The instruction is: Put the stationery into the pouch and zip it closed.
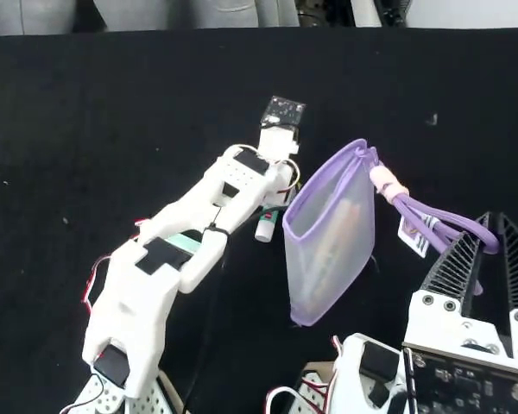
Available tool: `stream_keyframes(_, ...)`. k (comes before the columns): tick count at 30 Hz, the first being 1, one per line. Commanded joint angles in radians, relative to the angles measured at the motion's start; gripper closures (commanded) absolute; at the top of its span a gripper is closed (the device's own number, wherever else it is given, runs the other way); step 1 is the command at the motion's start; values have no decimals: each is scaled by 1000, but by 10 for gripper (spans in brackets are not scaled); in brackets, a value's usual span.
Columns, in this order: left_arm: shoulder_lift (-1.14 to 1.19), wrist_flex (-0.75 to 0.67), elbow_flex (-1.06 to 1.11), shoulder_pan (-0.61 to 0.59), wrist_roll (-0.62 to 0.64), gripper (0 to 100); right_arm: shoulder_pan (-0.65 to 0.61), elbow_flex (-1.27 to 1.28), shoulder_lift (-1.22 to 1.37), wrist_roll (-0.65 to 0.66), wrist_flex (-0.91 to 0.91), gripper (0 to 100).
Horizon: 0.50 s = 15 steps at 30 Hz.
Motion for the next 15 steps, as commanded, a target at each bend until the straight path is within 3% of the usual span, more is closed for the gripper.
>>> stream_keyframes(1, 60, 123, -176, -1, 21, 820, 11, -25, -5, 6, 2, 987)
stream_keyframes(4, 135, 192, -280, -1, 26, 841, 11, -25, -5, 6, 2, 987)
stream_keyframes(9, 204, 295, -427, 8, 25, 976, 11, -25, -5, 6, 3, 987)
stream_keyframes(15, 204, 419, -555, 7, 25, 971, 11, -27, -5, 6, 3, 987)
